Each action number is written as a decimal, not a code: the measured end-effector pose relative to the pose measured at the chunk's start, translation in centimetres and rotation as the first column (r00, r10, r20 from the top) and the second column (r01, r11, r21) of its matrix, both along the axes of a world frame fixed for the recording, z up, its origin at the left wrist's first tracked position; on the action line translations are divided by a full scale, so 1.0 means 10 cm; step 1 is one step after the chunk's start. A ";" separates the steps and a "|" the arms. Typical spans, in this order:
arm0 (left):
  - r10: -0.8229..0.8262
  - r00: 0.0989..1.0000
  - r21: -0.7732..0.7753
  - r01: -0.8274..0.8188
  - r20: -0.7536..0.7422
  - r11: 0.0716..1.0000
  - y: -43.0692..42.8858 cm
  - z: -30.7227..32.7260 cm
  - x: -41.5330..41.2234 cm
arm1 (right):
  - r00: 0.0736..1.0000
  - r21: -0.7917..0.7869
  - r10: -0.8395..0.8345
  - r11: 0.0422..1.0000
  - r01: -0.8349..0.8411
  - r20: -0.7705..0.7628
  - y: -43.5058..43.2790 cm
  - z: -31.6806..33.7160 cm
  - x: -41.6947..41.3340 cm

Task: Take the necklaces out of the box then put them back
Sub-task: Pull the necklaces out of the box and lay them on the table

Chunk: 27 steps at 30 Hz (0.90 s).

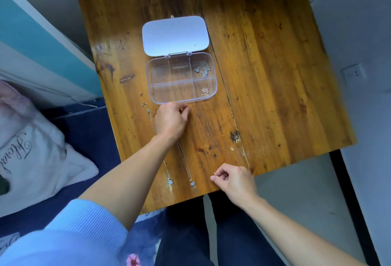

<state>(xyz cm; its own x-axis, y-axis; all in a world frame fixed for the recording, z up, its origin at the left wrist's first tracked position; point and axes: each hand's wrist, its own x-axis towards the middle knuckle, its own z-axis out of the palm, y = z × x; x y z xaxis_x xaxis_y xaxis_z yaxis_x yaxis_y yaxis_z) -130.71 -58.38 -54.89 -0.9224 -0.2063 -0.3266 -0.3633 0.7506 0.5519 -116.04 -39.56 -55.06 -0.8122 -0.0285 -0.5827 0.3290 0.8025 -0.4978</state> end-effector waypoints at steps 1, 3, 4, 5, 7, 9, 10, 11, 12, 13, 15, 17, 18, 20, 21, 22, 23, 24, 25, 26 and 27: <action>0.025 1.000 -0.001 -0.025 -0.001 1.000 0.03 -0.02 0.00 | 1.000 0.009 0.016 1.000 -0.016 -0.022 0.00 -0.01 0.01; 0.083 0.997 0.012 -0.083 -0.005 0.997 0.07 -0.05 0.01 | 0.996 0.022 0.053 0.998 -0.052 -0.066 -0.02 -0.04 0.03; 0.118 0.993 0.029 -0.118 -0.009 0.993 0.08 -0.07 0.02 | 0.994 0.023 0.069 0.997 -0.068 -0.088 -0.02 -0.05 0.04; 0.157 0.988 0.046 -0.156 -0.011 0.987 0.10 -0.08 0.03 | 0.991 0.023 0.083 0.996 -0.081 -0.109 -0.02 -0.07 0.05; 0.224 0.975 0.069 -0.223 -0.007 0.972 0.13 -0.08 0.03 | 0.986 0.018 0.099 0.995 -0.098 -0.135 0.00 -0.10 0.06; 0.267 0.964 0.092 -0.266 0.003 0.960 0.14 -0.08 0.03 | 0.987 -0.004 0.095 0.995 -0.096 -0.129 0.02 -0.09 0.06; 0.286 0.958 0.106 -0.285 0.010 0.953 0.13 -0.07 0.04 | 0.989 -0.016 0.085 0.996 -0.087 -0.122 0.04 -0.08 0.06; 0.305 0.952 0.123 -0.305 0.015 0.944 0.11 -0.06 0.04 | 0.991 -0.026 0.069 0.997 -0.073 -0.119 0.06 -0.07 0.03; 0.326 0.945 0.141 -0.325 0.018 0.935 0.09 -0.04 0.05 | 0.991 -0.038 0.050 0.998 -0.055 -0.121 0.08 -0.04 -0.01; 0.344 0.939 0.161 -0.342 0.017 0.926 0.06 -0.02 0.06 | 0.991 -0.049 0.029 0.998 -0.035 -0.129 0.11 -0.01 -0.07; 0.360 0.933 0.191 -0.352 -0.005 0.916 -0.01 0.04 0.10 | 0.986 -0.072 -0.019 0.997 0.007 -0.167 0.15 0.08 -0.29; 0.327 0.943 0.186 -0.311 -0.066 0.932 -0.07 0.13 0.13 | 0.974 -0.102 -0.061 0.994 0.039 -0.220 0.15 0.20 -0.63; 0.287 0.951 0.155 -0.268 -0.118 0.951 -0.11 0.17 0.13 | 0.964 -0.117 -0.075 0.992 0.046 -0.256 0.13 0.26 -0.83; 0.172 0.956 0.028 -0.170 -0.239 0.985 -0.22 0.25 0.11 | 0.937 -0.131 -0.081 0.991 0.038 -0.339 0.04 0.39 -1.25; 0.103 0.952 -0.054 -0.123 -0.288 0.991 -0.30 0.27 0.08 | 0.922 -0.129 -0.066 0.992 0.018 -0.381 -0.03 0.46 -1.45; 0.022 0.949 -0.142 -0.069 -0.313 0.987 -0.39 0.28 0.04 | 0.908 -0.119 -0.033 0.993 -0.019 -0.417 -0.11 0.51 -1.65; -0.067 0.949 -0.228 -0.005 -0.308 0.974 -0.47 0.27 0.00 | 0.900 -0.099 0.021 0.993 -0.071 -0.435 -0.20 0.55 -1.83; -0.144 0.949 -0.300 0.056 -0.280 0.952 -0.55 0.26 -0.04 | 0.899 -0.064 0.097 0.989 -0.137 -0.427 -0.29 0.57 -2.00; -0.199 0.949 -0.350 0.104 -0.247 0.931 -0.61 0.24 -0.08 | 0.898 -0.006 0.194 0.977 -0.214 -0.396 -0.38 0.57 -2.15; -0.235 0.946 -0.379 0.139 -0.221 0.915 -0.65 0.23 -0.11 | 0.887 0.065 0.304 0.952 -0.300 -0.347 -0.47 0.55 -2.28; -0.260 0.943 -0.394 0.163 -0.206 0.904 -0.68 0.21 -0.13 | 0.866 0.139 0.411 0.912 -0.387 -0.286 -0.56 0.52 -2.38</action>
